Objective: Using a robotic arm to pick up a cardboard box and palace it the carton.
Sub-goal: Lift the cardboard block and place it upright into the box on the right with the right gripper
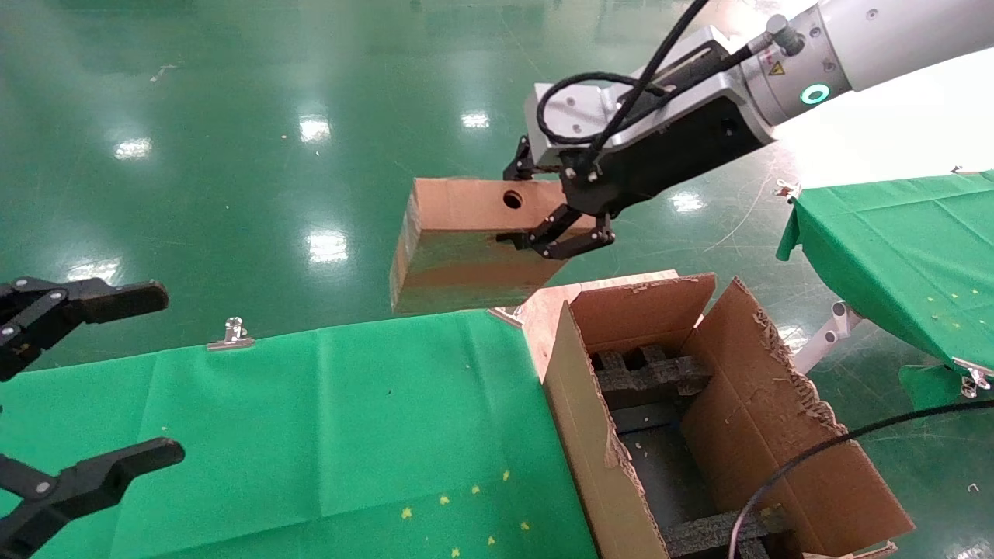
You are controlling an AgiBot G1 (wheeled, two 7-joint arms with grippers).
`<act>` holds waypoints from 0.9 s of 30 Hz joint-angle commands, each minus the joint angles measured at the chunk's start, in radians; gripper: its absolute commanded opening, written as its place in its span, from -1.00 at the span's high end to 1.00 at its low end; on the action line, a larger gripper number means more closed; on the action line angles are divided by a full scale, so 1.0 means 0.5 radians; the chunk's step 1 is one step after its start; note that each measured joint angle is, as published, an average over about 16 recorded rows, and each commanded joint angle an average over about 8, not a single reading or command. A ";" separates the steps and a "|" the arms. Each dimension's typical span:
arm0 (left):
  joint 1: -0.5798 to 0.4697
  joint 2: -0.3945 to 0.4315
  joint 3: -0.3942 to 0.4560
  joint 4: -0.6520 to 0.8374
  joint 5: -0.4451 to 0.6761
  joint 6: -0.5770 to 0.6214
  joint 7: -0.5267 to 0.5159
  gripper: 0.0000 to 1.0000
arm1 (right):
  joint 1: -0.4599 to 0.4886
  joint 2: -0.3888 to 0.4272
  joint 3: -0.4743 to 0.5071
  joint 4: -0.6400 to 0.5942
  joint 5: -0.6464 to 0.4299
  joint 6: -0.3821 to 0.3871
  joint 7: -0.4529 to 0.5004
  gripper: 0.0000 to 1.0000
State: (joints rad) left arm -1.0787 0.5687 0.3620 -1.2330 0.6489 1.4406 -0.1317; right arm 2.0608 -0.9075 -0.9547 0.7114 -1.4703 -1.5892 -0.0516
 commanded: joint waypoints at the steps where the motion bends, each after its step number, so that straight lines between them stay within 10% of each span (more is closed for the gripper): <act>1: 0.000 0.000 0.000 0.000 0.000 0.000 0.000 -1.00 | 0.028 0.011 -0.036 -0.040 0.038 -0.001 -0.026 1.00; 27: 0.000 0.000 0.000 0.000 0.000 0.000 0.000 -1.00 | 0.428 0.801 -0.777 -0.139 0.125 -0.018 -0.009 1.00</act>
State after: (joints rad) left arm -1.0787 0.5687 0.3621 -1.2330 0.6489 1.4406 -0.1317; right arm 2.2728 -0.5168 -1.3386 0.6422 -1.4034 -1.5970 -0.0549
